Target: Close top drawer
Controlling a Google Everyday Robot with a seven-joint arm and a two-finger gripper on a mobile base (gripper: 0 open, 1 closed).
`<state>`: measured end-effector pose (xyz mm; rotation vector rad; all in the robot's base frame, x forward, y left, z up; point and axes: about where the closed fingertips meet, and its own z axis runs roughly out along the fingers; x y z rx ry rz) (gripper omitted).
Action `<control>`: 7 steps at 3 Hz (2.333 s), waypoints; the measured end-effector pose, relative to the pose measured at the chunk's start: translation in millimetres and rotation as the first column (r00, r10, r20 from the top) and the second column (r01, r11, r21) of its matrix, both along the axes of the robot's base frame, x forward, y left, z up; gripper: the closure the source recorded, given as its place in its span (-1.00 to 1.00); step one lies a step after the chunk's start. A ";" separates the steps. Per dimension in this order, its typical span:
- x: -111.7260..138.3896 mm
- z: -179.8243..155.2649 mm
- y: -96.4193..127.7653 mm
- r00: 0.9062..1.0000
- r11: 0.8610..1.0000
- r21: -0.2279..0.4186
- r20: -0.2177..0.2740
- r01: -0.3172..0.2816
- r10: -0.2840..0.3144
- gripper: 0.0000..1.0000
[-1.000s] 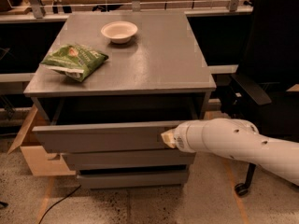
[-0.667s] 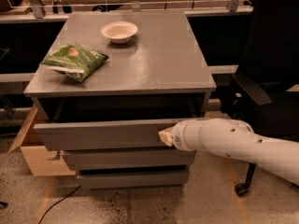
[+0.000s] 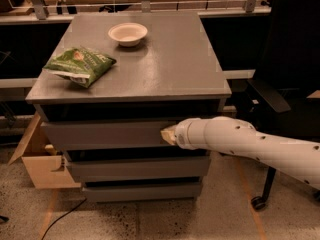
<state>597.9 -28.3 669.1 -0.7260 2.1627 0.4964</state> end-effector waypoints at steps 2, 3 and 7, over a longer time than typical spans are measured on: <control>-17.2 2.4 -15.5 0.999 0.999 -0.010 -0.026 0.033 -0.033 1.00; -41.2 4.5 -45.1 0.992 0.994 -0.036 -0.062 0.104 -0.106 1.00; -104.7 -0.3 -144.3 0.904 0.951 -0.277 -0.357 0.138 -0.235 1.00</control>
Offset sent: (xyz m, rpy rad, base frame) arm -0.0334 -0.0332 0.0038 -0.0208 0.0509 -0.0737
